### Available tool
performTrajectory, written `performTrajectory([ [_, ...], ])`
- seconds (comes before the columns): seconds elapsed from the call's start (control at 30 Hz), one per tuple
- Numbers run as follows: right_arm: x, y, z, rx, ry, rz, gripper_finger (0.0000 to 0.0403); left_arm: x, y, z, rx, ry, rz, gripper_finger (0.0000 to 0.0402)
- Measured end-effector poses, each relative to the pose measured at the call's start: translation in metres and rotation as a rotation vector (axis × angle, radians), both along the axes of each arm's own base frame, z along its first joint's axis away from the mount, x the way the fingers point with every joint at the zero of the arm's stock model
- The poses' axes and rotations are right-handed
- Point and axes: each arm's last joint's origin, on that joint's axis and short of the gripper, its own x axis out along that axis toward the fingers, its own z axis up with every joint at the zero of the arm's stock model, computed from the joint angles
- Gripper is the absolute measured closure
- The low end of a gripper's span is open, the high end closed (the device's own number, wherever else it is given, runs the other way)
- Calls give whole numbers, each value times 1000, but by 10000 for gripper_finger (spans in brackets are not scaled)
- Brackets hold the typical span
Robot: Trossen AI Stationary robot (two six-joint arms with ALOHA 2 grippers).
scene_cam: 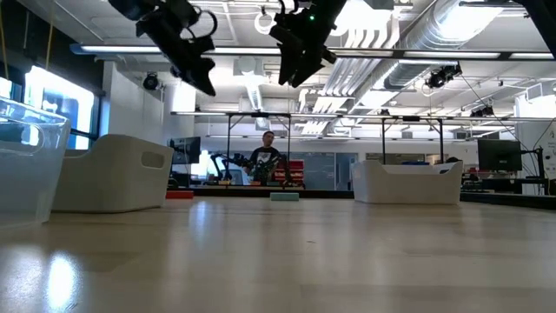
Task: Sort & place blocks by color
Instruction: Put the red block into the white bin
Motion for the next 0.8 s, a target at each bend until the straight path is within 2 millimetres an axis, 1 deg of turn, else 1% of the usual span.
performTrajectory([
  [0.17,0,0,0,6,-4,0,181,2,17,-23,-170,96,22,284],
  [0.27,0,0,0,16,-12,-11,181,5,22,-41,-284,157,25,284],
  [0.37,0,0,0,20,-15,-13,181,7,27,-55,-380,168,60,284],
  [0.53,0,0,0,21,-15,-13,181,9,28,-83,-564,255,88,284],
  [0.7,0,0,0,32,-26,-27,181,13,26,-101,-688,311,108,284],
  [0.8,0,0,0,33,-26,-27,181,16,26,-107,-711,324,99,284],
])
